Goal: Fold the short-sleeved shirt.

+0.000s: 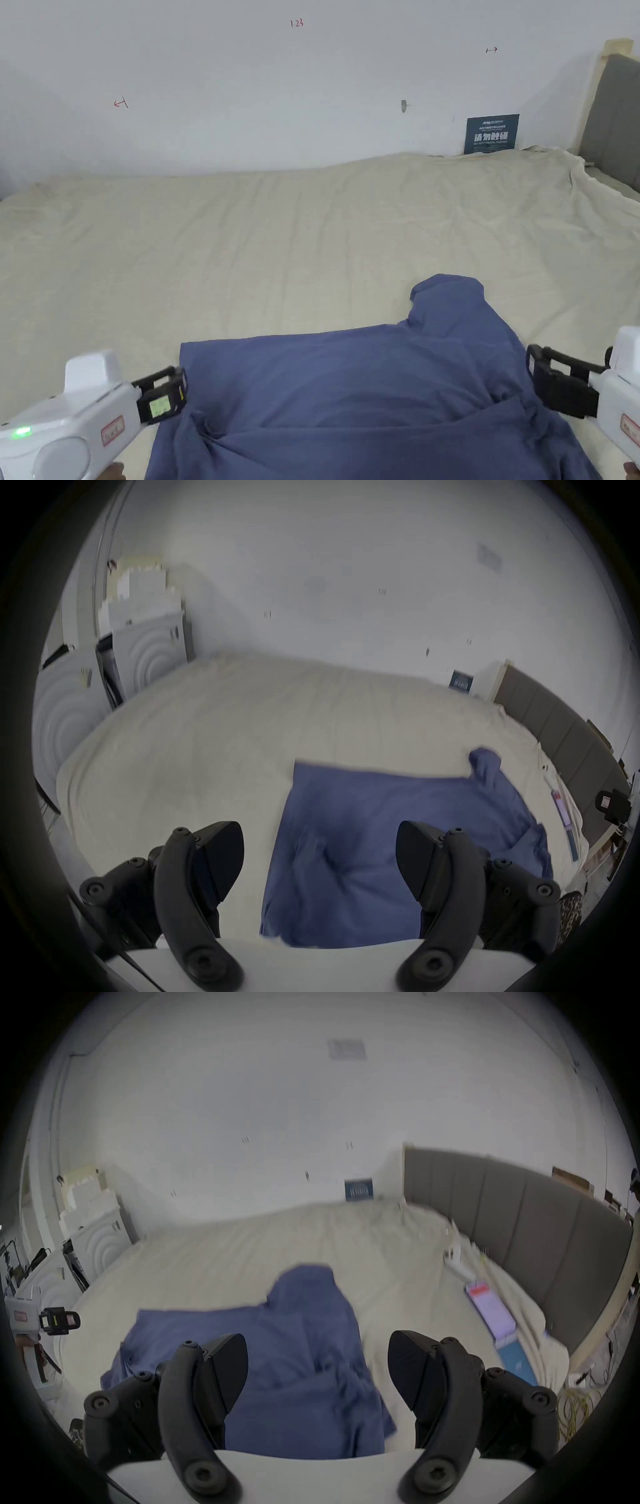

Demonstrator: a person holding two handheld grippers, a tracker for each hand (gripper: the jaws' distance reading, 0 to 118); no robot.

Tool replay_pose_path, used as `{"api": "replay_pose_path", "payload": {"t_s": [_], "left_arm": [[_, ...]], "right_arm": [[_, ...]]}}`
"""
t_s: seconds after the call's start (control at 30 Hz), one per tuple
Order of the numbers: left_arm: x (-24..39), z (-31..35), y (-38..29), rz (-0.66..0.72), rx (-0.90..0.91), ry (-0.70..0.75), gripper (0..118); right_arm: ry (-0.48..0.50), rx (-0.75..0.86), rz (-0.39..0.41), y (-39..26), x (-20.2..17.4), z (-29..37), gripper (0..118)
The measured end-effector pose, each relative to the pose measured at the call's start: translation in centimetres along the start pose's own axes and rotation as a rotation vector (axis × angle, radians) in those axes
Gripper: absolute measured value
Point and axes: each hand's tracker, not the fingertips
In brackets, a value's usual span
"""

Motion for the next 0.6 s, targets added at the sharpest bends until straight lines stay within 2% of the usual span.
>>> {"api": "replay_pose_path", "payload": {"t_s": [0.07,0.1,0.17,0.2,0.23,0.27,0.33,0.5,0.6], "left_arm": [[0.7,0.3,1.3,-0.010,0.057,0.009,75],[1.0,0.4,1.8,-0.015,0.095,-0.007,63],[1.2,0.5,2.4,0.005,0.177,-0.033,49],[1.3,0.3,2.6,0.010,0.190,-0.039,27],[1.3,0.0,2.8,0.012,0.191,-0.057,5],[1.3,-0.3,3.1,0.014,0.192,-0.062,0],[1.4,-1.2,3.6,0.015,0.187,-0.080,0],[1.6,-4.5,4.4,-0.026,0.143,-0.061,0],[1.3,-8.2,4.9,-0.065,0.056,-0.058,0]], "right_arm": [[-0.005,0.053,0.020,0.8,-0.6,0.2,67],[0.004,0.075,0.027,1.1,-0.8,0.2,63],[0.002,0.122,0.031,1.5,-1.3,0.3,54],[-0.002,0.139,0.033,1.6,-1.5,0.2,38],[-0.008,0.142,0.039,1.8,-1.6,0.0,9],[-0.014,0.148,0.037,1.9,-1.7,-0.2,0],[0.016,0.154,0.025,2.2,-1.8,-0.6,0],[0.006,0.161,0.010,2.6,-2.0,-2.2,0],[0.007,0.148,0.000,2.8,-1.9,-3.6,0]]}}
